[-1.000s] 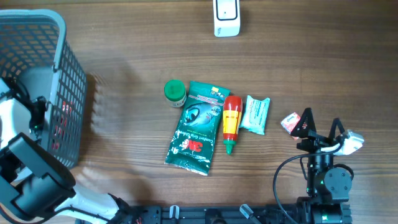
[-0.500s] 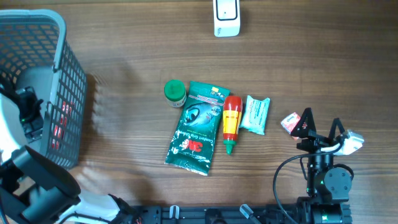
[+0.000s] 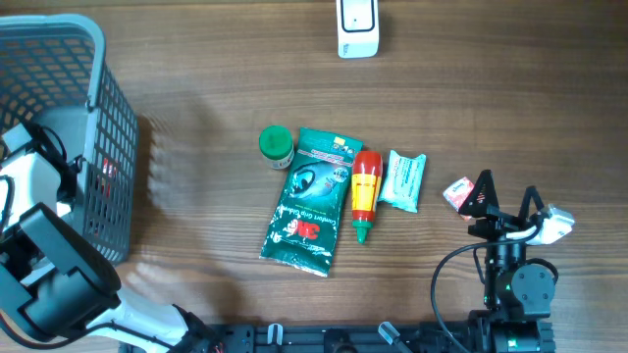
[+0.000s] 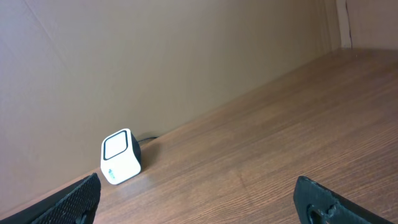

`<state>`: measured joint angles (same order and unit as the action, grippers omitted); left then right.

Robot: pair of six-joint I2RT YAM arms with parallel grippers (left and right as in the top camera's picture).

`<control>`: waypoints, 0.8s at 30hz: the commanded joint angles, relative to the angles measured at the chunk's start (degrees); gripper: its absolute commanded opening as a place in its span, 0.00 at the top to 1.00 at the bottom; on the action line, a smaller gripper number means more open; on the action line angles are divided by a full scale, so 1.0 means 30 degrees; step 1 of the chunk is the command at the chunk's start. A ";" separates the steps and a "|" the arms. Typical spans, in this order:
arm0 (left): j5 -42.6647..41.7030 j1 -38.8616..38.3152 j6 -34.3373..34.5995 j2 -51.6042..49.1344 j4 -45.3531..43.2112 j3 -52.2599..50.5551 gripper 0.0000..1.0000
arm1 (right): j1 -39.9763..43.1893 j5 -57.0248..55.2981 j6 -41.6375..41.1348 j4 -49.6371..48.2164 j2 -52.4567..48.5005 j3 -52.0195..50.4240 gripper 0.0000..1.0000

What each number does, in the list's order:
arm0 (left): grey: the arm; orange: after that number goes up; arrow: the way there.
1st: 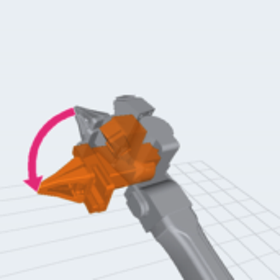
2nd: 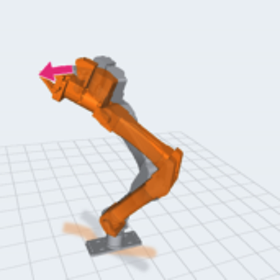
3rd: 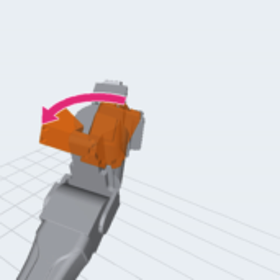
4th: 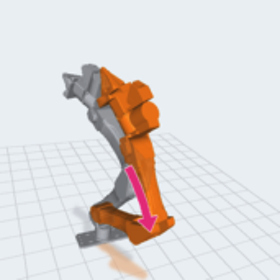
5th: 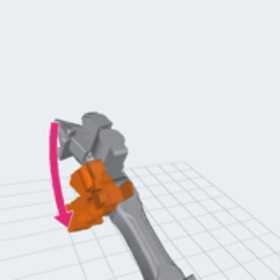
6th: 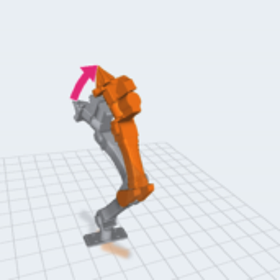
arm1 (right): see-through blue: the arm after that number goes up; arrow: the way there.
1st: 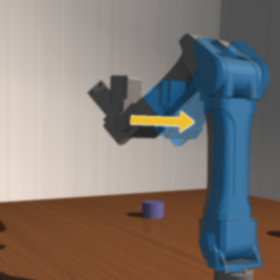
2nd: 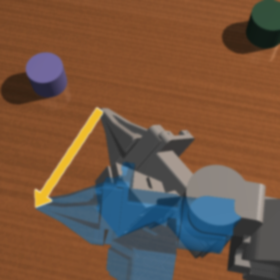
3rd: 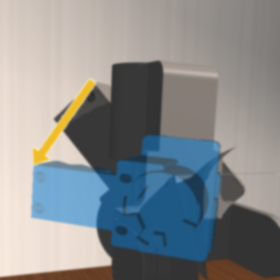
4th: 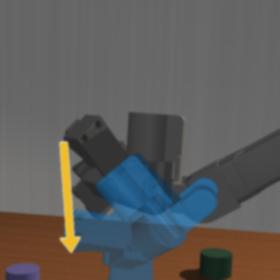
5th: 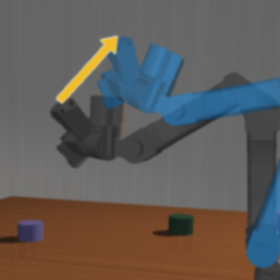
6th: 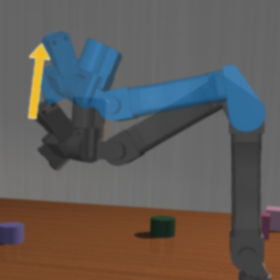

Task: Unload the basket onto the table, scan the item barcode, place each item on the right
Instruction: 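Lower the left gripper into the basket and grasp the red Nescafe stick, then carry the Nescafe stick out and lay it on the snack bag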

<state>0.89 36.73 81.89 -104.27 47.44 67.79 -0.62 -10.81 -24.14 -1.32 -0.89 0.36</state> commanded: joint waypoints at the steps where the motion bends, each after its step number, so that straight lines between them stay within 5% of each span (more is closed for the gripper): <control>1: 0.0255 -0.0138 0.0503 -0.0255 -0.0335 -0.1195 0.42 | -0.0073 -0.0270 -0.0007 -0.0044 0.0117 -0.0022 0.00; 5: 0.1974 -0.0138 0.0437 -0.0255 -0.0321 -0.1872 0.96 | -0.0073 -0.0270 0.0000 -0.0044 0.0117 -0.0015 0.00; 10: 0.2404 0.0466 -0.1297 0.0612 -0.0102 -0.0750 0.96 | -0.0073 -0.0270 -0.0007 -0.0044 0.0117 -0.0022 0.00; 19: 0.2149 0.2018 -0.5231 0.7125 0.4401 0.7985 0.96 | -0.0073 -0.0270 -0.0007 -0.0044 0.0117 -0.0022 0.00; 24: -0.2667 0.1362 -0.5217 1.1038 0.4575 0.9129 0.96 | -0.0073 -0.0270 0.0000 -0.0044 0.0117 -0.0022 0.00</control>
<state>3.77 42.39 68.16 -77.19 60.62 94.59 -0.62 -10.81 -24.14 -1.30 -0.89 0.36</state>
